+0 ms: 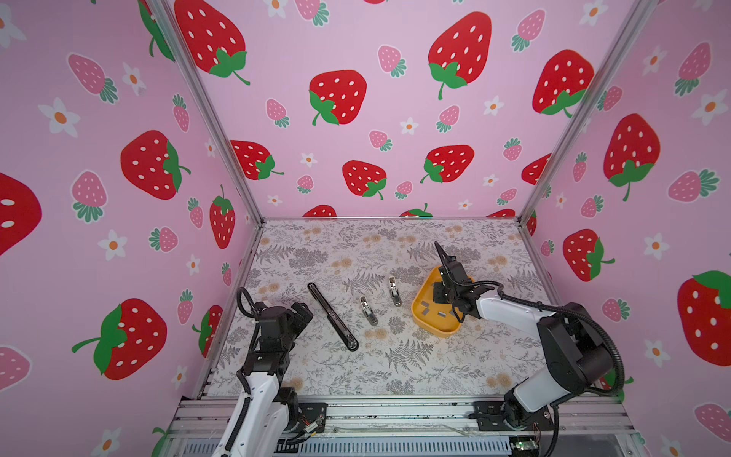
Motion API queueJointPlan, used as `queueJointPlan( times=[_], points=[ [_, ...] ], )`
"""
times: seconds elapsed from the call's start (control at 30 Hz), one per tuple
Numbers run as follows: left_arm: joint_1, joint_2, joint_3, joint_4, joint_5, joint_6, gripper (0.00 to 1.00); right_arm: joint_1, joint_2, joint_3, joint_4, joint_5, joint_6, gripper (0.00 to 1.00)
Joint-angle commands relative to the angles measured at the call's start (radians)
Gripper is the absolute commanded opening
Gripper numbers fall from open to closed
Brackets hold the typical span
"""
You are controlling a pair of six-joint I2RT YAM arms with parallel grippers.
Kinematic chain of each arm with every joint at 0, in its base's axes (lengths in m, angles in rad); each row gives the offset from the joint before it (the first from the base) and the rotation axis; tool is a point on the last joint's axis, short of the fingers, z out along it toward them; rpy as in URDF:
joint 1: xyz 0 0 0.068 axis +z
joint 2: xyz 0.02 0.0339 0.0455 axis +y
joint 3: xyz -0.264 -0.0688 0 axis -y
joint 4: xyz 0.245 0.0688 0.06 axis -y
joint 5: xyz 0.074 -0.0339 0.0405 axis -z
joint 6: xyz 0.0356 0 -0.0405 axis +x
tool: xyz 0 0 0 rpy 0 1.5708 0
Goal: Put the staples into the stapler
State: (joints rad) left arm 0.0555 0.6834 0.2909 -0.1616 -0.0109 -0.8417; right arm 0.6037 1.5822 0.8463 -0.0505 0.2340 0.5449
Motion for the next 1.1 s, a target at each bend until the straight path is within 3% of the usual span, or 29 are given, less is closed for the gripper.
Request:
queueJointPlan(
  times=[0.0, 0.2, 0.4, 0.5, 0.67, 1.07],
  points=[
    [0.003, 0.000, 0.026, -0.007, -0.012, 0.003, 0.99, -0.001, -0.053, 0.002, -0.010, 0.023, -0.013, 0.03],
    [0.003, 0.001, 0.027, -0.008, -0.014, 0.004, 0.99, 0.043, -0.183, -0.044, 0.061, 0.026, -0.056, 0.09],
    [0.002, 0.001, 0.027, -0.008, -0.015, 0.004, 0.99, 0.235, -0.254, -0.030, 0.122, 0.086, -0.158, 0.23],
    [0.003, 0.002, 0.025, -0.006, -0.017, 0.003, 0.99, 0.378, -0.181, 0.040, 0.130, 0.079, -0.201, 0.27],
    [0.004, -0.002, 0.028, -0.014, -0.020, 0.006, 0.99, 0.542, -0.023, 0.132, 0.182, -0.058, -0.188, 0.32],
    [0.003, -0.006, 0.027, -0.014, -0.020, 0.002, 0.99, 0.648, 0.175, 0.279, 0.161, -0.130, -0.240, 0.39]
  ],
)
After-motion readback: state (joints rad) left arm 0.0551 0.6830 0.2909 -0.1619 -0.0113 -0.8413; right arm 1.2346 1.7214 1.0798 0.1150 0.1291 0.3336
